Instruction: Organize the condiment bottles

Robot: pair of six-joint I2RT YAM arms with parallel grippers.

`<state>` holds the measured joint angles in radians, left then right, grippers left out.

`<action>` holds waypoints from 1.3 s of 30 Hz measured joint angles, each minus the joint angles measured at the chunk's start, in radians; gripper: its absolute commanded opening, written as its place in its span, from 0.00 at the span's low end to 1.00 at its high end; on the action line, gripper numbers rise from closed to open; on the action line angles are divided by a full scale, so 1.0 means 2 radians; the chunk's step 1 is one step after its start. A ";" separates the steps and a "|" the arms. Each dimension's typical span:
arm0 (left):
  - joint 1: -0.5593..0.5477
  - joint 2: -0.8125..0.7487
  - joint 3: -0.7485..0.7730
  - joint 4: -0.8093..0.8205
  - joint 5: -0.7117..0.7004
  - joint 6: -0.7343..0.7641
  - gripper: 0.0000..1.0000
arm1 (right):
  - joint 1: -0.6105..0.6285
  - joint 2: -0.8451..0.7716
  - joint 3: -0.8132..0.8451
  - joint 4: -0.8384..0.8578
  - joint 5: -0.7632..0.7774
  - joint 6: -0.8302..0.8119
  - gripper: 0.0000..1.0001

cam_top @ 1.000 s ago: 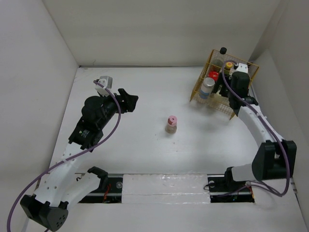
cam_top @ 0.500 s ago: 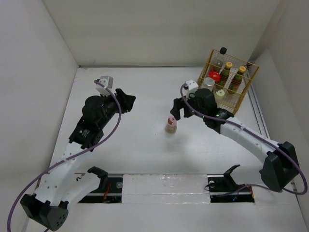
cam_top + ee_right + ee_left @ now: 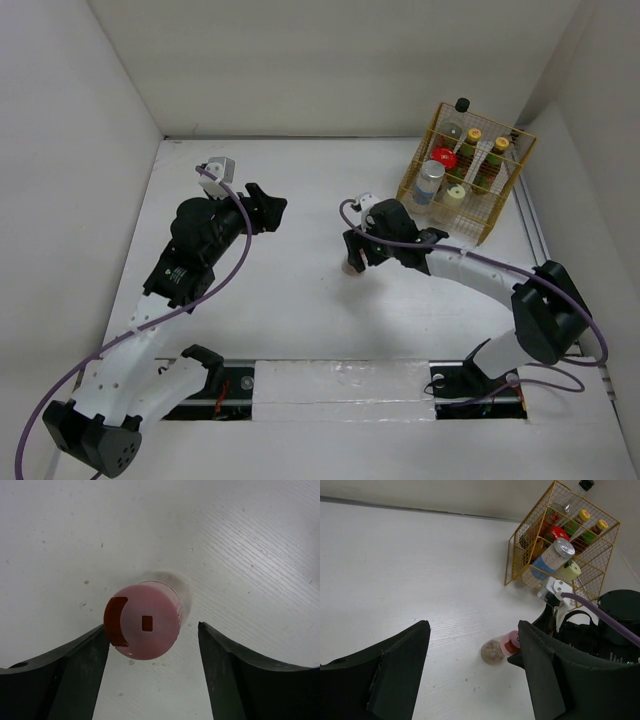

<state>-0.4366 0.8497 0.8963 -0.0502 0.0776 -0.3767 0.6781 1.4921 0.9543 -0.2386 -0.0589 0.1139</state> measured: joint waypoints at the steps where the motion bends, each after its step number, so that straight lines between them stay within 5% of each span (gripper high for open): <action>1: 0.000 0.000 0.000 0.000 0.000 0.000 0.67 | 0.000 0.001 0.000 0.002 0.004 0.000 0.71; 9: 0.000 0.000 0.000 0.000 0.002 0.000 0.67 | 0.005 0.004 0.026 0.017 0.045 0.007 0.32; 18: 0.000 0.000 0.000 0.000 0.009 0.000 0.67 | -0.025 -0.087 0.036 0.007 0.122 0.007 0.34; 27: 0.000 0.000 0.000 0.000 0.010 0.000 0.67 | -0.206 -0.269 0.039 0.014 0.198 0.036 0.35; 39: 0.000 0.000 0.000 0.000 0.009 0.000 0.67 | -0.326 -0.253 -0.004 -0.008 0.176 0.052 0.35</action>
<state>-0.4366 0.8490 0.8963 -0.0498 0.0963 -0.3771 0.0261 0.9863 0.9466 -0.2550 0.2939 0.2188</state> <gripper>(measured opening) 0.666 0.546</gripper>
